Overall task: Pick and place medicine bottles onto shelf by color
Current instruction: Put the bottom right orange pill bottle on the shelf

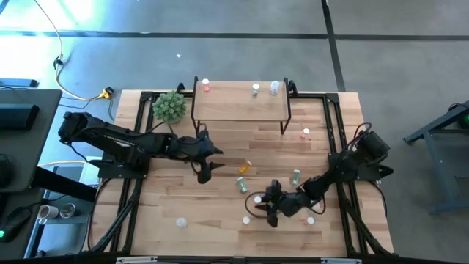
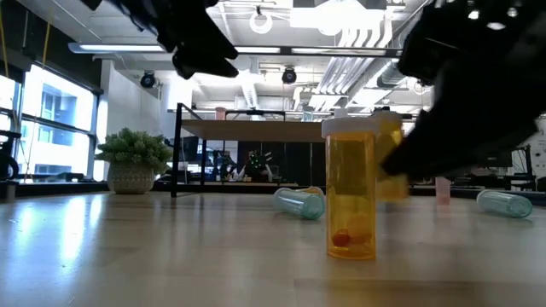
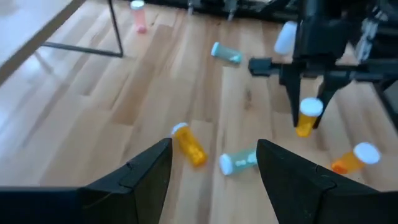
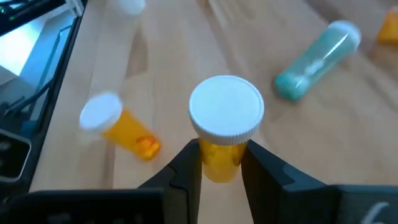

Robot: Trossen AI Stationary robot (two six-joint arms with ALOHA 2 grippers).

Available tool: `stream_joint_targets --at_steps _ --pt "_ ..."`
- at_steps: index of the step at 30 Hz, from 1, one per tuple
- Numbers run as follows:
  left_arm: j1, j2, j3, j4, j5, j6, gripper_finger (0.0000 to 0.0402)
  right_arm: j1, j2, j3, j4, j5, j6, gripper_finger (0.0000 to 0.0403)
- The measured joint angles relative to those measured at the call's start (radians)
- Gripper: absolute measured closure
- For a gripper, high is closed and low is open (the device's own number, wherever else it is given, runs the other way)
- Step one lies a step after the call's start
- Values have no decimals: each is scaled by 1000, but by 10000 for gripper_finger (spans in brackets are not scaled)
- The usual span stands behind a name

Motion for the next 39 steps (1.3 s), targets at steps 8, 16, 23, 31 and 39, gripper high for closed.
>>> stream_joint_targets --at_steps 8,16,23,31,39 --pt "33 0 58 -98 2 79 177 -133 -86 0 -26 -88 -98 320" --pt "82 0 106 -167 113 120 177 -288 -125 32 -84 -255 -184 320" --pt "117 0 170 -296 135 122 177 -384 -127 225 -397 -332 -343 320" --pt "136 11 182 -331 195 121 177 -445 -127 393 -629 -345 -419 320" --pt "126 55 183 -300 199 118 177 -470 -127 416 -671 -346 -409 320"
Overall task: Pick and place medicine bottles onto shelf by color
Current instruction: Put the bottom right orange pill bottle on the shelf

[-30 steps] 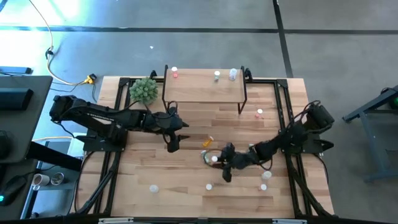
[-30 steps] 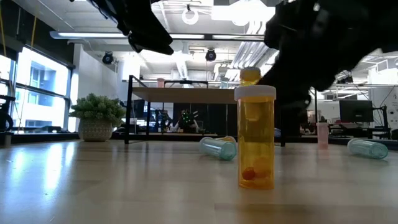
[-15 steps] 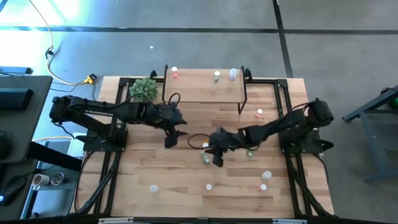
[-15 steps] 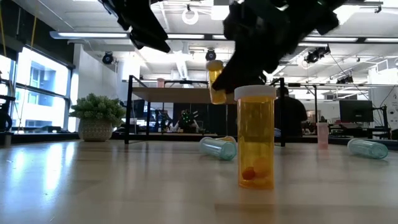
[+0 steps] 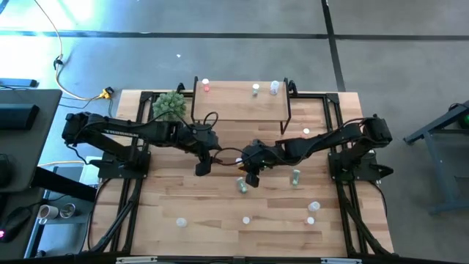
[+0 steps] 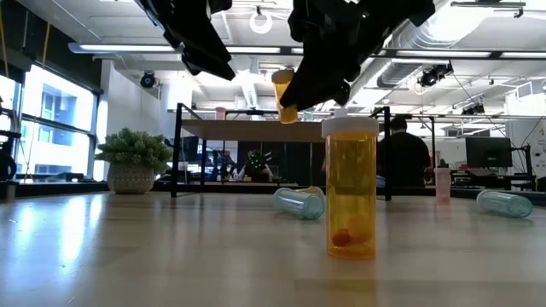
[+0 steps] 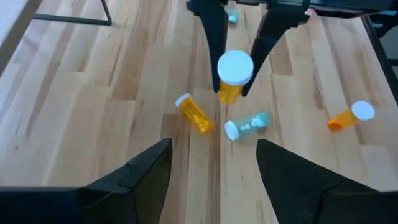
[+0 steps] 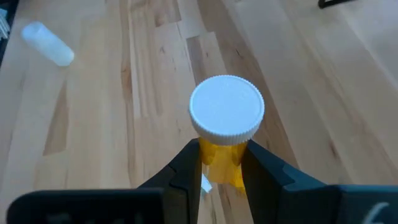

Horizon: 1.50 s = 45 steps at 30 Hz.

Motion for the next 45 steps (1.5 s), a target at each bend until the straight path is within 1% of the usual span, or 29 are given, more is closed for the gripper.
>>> stream_joint_targets --at_steps 12,18,22,29,34,45 --pt "-13 89 0 127 4 4 177 -4 19 -2 -8 -2 19 320" --pt "-14 129 0 182 22 12 177 -4 20 -3 -6 -2 22 320" --pt "-14 156 0 234 53 12 177 -4 20 -3 -6 -2 24 320" --pt "-14 202 67 205 54 42 177 -3 20 -3 -6 -2 23 320" --pt "-14 230 108 155 47 56 177 -3 20 -3 -9 -2 23 320" --pt "-14 232 109 176 47 57 177 -4 20 -3 -7 -2 24 320"
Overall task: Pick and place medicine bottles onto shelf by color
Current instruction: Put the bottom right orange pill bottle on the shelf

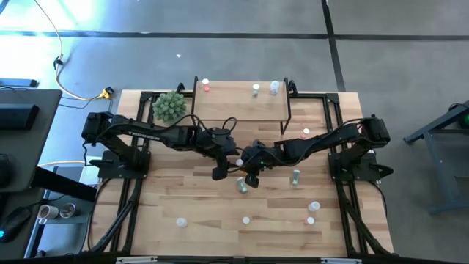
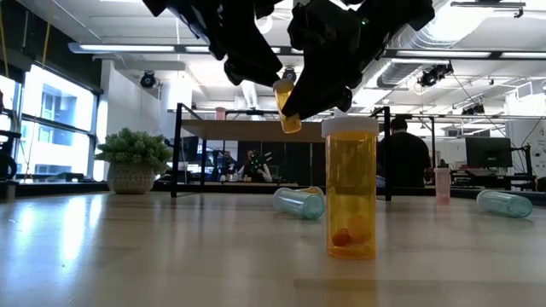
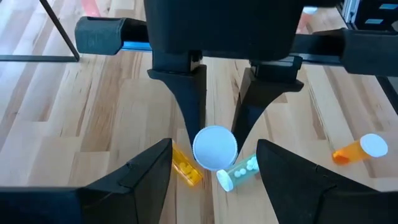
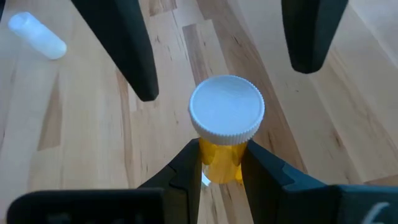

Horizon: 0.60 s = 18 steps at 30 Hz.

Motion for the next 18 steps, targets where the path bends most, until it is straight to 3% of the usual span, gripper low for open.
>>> stream_joint_targets --at_steps 18 --pt "0 85 1 24 3 -1 177 0 0 0 5 0 0 320"
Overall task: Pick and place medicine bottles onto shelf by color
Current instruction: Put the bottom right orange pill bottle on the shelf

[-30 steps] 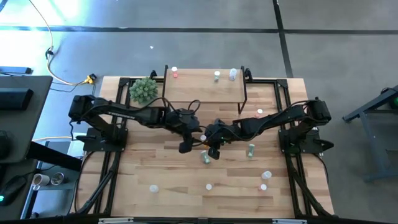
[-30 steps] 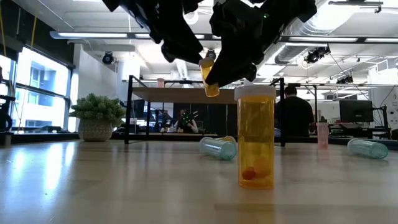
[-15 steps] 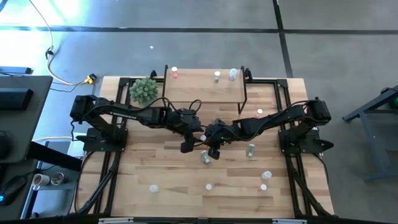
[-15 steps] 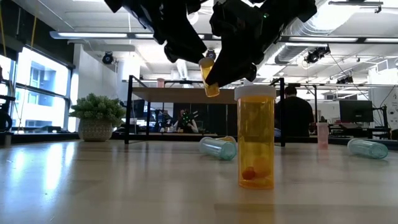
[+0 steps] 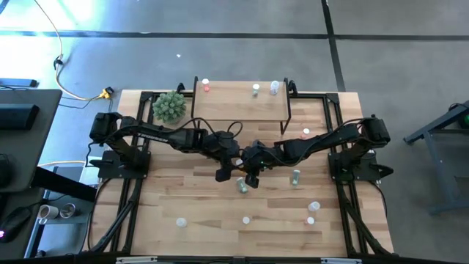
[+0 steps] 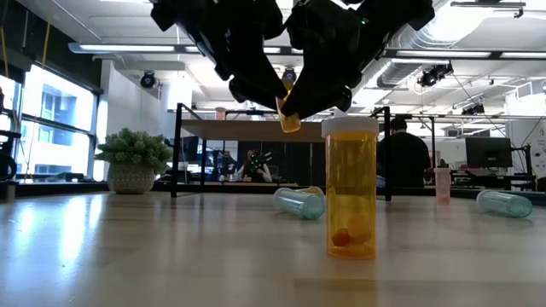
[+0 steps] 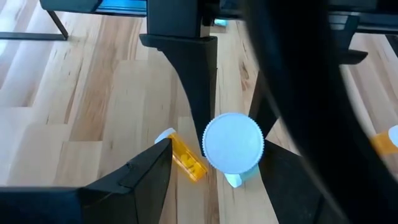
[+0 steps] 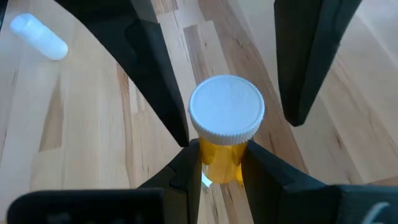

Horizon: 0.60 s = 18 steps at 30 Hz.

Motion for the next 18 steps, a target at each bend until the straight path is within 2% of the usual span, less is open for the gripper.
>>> stream_joint_targets --at_steps 8,18 --pt "0 0 0 4 58 9 194 0 0 0 -3 0 0 320" --pt "0 -8 -2 50 62 19 218 0 0 0 -3 0 0 320"
